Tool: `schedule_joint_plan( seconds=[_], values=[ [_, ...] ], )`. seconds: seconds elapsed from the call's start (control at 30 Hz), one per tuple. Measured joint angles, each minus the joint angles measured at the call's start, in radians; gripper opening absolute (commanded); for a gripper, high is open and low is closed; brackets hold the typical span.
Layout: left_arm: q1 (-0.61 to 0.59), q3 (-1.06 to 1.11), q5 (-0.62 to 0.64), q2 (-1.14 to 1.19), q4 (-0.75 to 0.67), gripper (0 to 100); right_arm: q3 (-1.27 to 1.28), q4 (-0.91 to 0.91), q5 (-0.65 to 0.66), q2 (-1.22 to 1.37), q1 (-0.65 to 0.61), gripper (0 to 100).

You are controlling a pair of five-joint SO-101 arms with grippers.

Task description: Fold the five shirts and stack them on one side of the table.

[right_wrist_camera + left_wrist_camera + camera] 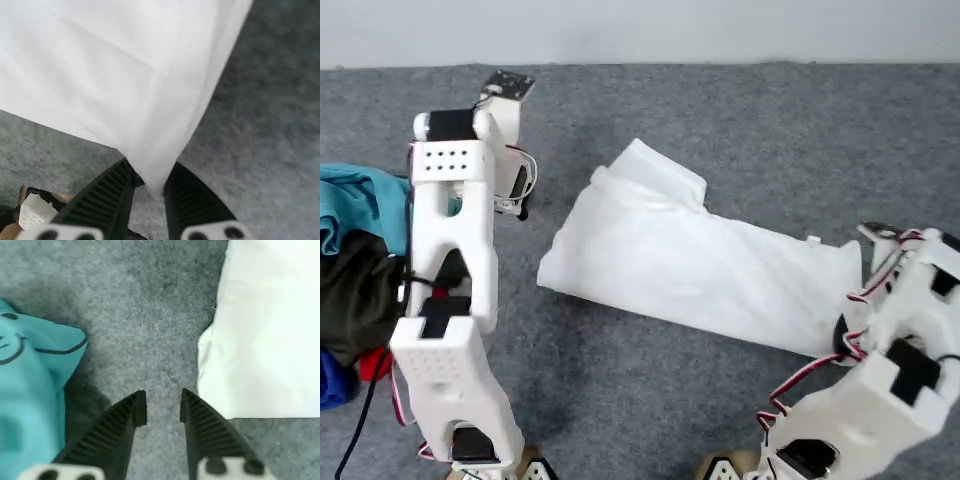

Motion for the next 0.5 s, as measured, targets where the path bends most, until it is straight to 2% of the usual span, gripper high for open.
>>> schedule_joint_plan(
  seconds=[0.1,0.3,0.5],
  values=[
    [0.0,0.052,0.0,-0.048,0.0,12,0.005,0.008,0.0,-0.066,0.034,2.3],
    [0.0,0.106,-0.002,-0.061,0.002,12,0.029,0.089,0.0,-0.114,0.038,17.9],
    [0.037,0.213,0.002,-0.061,0.002,12,0.032,0.126,0.0,-0.146,0.051,19.1]
  ],
)
